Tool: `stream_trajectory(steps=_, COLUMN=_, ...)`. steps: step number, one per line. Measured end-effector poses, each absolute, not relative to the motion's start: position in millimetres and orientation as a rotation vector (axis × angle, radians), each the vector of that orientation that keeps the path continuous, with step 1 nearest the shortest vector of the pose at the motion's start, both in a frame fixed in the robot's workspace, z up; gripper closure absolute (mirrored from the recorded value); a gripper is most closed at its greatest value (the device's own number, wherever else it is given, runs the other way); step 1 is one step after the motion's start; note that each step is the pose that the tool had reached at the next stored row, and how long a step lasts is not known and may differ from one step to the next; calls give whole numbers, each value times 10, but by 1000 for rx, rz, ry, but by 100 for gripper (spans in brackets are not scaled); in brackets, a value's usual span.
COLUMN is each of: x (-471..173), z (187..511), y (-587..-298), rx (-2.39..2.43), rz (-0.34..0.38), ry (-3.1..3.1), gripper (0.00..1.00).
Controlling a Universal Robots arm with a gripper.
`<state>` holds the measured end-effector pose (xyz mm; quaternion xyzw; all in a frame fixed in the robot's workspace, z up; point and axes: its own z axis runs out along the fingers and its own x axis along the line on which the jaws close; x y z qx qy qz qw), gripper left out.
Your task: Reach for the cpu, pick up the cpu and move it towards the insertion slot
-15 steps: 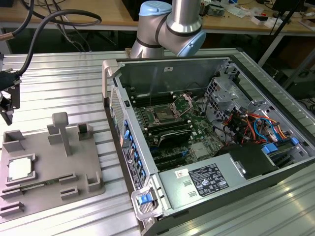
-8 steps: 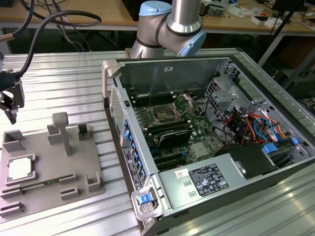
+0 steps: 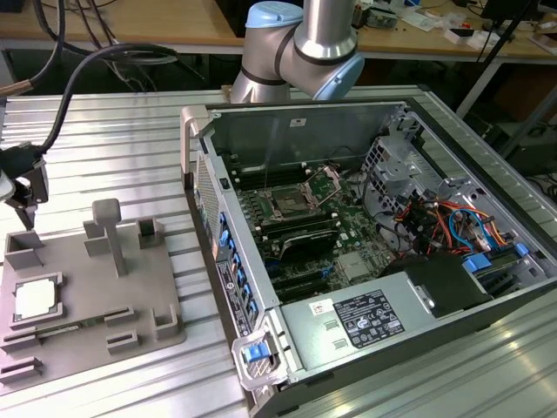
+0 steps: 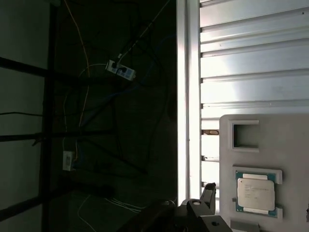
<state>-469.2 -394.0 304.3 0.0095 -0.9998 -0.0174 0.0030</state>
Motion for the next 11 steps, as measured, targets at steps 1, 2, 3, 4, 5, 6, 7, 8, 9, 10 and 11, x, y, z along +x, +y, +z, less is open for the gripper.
stream_trajectory(steps=1, x=-4692, z=3019, y=-3940, rx=30, rz=-55, ry=-3135, gripper=26)
stream_trajectory(steps=2, x=-4692, z=3000, y=-3940, rx=30, rz=-55, ry=-3135, gripper=26)
stream_trajectory(steps=3, x=-4692, z=2967, y=-3940, rx=30, rz=-55, ry=-3135, gripper=26)
stream_trajectory(steps=4, x=-4692, z=2941, y=-3940, rx=30, rz=-55, ry=-3135, gripper=26)
stream_trajectory(steps=5, x=-4692, z=2926, y=-3940, rx=30, rz=-55, ry=-3135, gripper=26)
stream_trajectory(steps=6, x=-4692, z=2911, y=-3940, rx=30, rz=-55, ry=-3135, gripper=26)
stream_trajectory(steps=7, x=-4692, z=2907, y=-3940, rx=30, rz=-54, ry=-3135, gripper=26)
stream_trajectory(steps=8, x=-4692, z=2897, y=-3940, rx=30, rz=-54, ry=-3135, gripper=26)
stream_trajectory(steps=9, x=-4693, z=2891, y=-3942, rx=29, rz=-54, ry=-3135, gripper=26)
stream_trajectory(steps=10, x=-4693, z=2884, y=-3948, rx=30, rz=-54, ry=-3135, gripper=26)
stream_trajectory(steps=11, x=-4692, z=2874, y=-3955, rx=30, rz=-54, ry=-3135, gripper=26)
